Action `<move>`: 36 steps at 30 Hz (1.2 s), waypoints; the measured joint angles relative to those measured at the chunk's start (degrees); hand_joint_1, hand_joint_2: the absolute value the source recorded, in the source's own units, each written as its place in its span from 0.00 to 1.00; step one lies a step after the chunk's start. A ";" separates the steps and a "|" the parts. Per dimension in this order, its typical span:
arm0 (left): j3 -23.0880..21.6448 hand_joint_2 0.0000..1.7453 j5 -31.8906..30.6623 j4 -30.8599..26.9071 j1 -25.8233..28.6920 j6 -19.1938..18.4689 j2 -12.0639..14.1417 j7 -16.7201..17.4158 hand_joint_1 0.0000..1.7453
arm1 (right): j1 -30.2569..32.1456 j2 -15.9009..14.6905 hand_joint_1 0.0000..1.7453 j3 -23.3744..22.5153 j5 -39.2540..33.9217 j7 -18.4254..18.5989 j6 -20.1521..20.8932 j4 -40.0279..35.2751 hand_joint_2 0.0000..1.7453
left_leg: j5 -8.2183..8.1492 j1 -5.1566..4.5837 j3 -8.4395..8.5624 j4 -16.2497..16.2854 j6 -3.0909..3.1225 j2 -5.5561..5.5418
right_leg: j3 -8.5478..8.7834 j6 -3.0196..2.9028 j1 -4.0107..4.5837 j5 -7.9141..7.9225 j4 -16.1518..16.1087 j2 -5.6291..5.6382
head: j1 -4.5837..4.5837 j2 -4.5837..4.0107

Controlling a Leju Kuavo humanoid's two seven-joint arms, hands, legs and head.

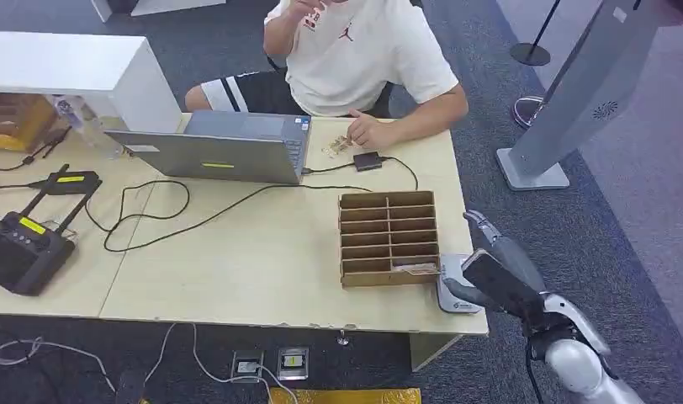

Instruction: Pass the card to the sensor for recognition and then transmit it.

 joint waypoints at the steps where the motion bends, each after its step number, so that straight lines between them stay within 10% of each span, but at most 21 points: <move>1: 0.00 0.00 -0.11 0.00 0.00 0.02 0.00 0.22 0.00 | 0.12 -0.30 0.00 0.22 1.61 0.65 -0.65 0.15 1.00 | 0.00 0.00 0.00 0.00 0.00 0.00 | 0.00 0.00 0.00 0.00 0.00 0.00 | 0.00 0.00; 17: -0.04 0.00 -0.81 0.00 -0.49 0.28 -0.50 2.23 0.00 | -1.20 -2.05 0.00 5.55 19.66 4.81 -4.52 6.01 1.00 | 0.00 0.00 0.00 0.00 0.00 0.00 | 0.00 0.00 0.00 0.00 0.01 0.01 | -0.02 0.00; 36: -0.09 0.00 -1.88 0.00 -1.46 0.13 -0.85 2.23 0.00 | -3.24 -0.20 0.00 9.99 19.60 -3.80 -6.34 7.26 1.00 | 0.00 0.00 0.00 0.00 -0.01 0.00 | 0.00 0.00 0.00 0.00 0.03 -0.01 | -0.02 0.00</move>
